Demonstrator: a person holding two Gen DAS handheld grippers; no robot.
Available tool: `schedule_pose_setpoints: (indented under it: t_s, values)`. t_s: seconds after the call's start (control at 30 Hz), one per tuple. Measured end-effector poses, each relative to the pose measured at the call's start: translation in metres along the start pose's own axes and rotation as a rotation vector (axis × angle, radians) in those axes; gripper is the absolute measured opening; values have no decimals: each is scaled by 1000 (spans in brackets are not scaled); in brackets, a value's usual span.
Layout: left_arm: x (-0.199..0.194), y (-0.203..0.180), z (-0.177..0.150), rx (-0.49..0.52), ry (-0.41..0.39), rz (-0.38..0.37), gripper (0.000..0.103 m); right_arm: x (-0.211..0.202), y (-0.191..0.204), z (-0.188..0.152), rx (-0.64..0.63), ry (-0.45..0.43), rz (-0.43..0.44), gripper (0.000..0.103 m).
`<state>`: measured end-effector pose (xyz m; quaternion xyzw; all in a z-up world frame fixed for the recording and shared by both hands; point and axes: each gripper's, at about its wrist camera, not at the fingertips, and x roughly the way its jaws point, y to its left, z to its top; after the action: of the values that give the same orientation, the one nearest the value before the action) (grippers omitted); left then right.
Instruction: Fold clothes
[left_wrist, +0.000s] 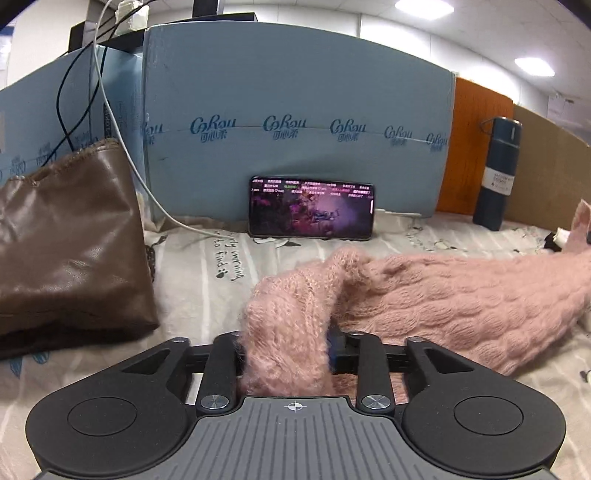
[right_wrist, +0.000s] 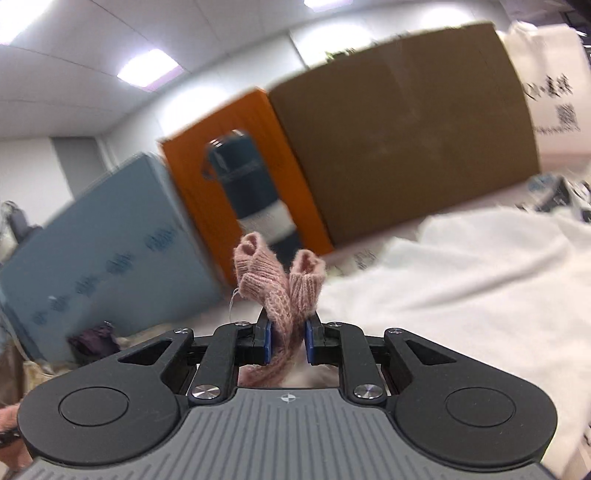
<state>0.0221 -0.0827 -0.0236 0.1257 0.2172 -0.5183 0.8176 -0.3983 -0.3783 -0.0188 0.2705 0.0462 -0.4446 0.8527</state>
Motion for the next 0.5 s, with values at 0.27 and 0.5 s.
schedule_pose_setpoints:
  t_s: [0.27, 0.5]
  values:
    - [-18, -16, 16, 115, -180, 52, 90, -17, -5, -2, -12, -159, -167, 49]
    - [11, -36, 34, 260, -68, -155, 90, -25, -4, 2, 60, -90, 203, 75]
